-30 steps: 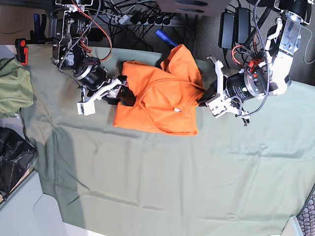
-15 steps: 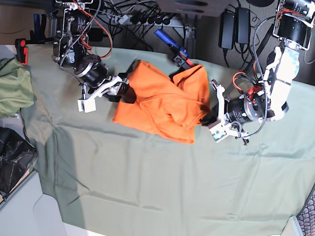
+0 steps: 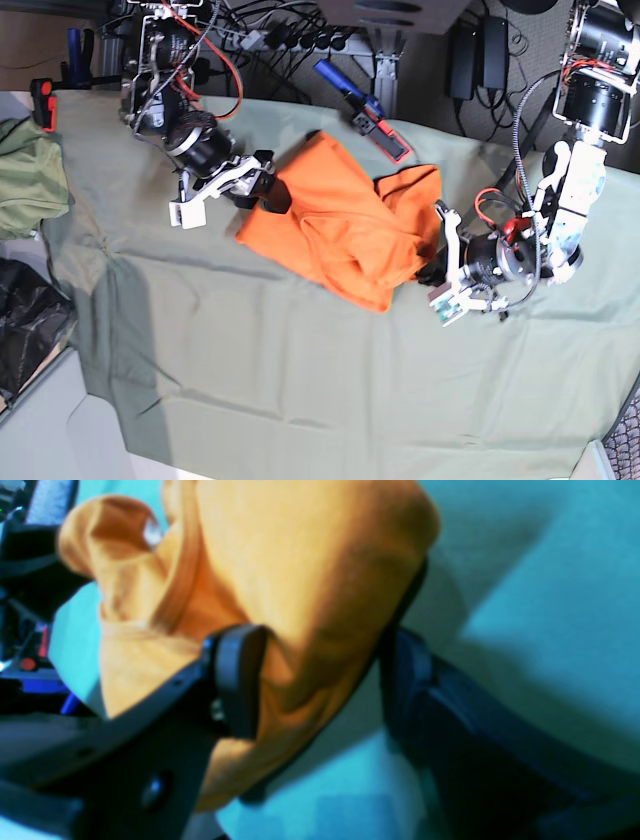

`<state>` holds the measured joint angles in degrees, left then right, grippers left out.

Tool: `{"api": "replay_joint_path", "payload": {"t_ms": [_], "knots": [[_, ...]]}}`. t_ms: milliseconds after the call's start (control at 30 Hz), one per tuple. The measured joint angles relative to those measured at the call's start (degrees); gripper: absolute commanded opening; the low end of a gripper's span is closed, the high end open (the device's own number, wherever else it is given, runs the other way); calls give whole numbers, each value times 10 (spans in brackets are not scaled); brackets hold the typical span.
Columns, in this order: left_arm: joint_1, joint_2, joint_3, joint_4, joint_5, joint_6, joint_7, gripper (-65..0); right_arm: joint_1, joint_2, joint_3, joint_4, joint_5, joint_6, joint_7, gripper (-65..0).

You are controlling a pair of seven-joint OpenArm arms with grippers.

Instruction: Fold the T-shirt properly

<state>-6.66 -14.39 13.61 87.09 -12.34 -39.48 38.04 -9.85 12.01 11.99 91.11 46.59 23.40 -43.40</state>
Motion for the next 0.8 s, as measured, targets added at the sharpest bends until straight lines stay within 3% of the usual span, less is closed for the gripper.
{"api": "replay_joint_path", "payload": {"t_ms": [200, 800], "knots": [[-25, -4, 0, -29, -1, 0, -17, -650, 0, -20, 4, 0, 0, 0, -4, -290], [-64, -4, 0, -86, 2, 0, -51, -650, 0, -127, -5, 0, 0, 0, -23, -290]]}}
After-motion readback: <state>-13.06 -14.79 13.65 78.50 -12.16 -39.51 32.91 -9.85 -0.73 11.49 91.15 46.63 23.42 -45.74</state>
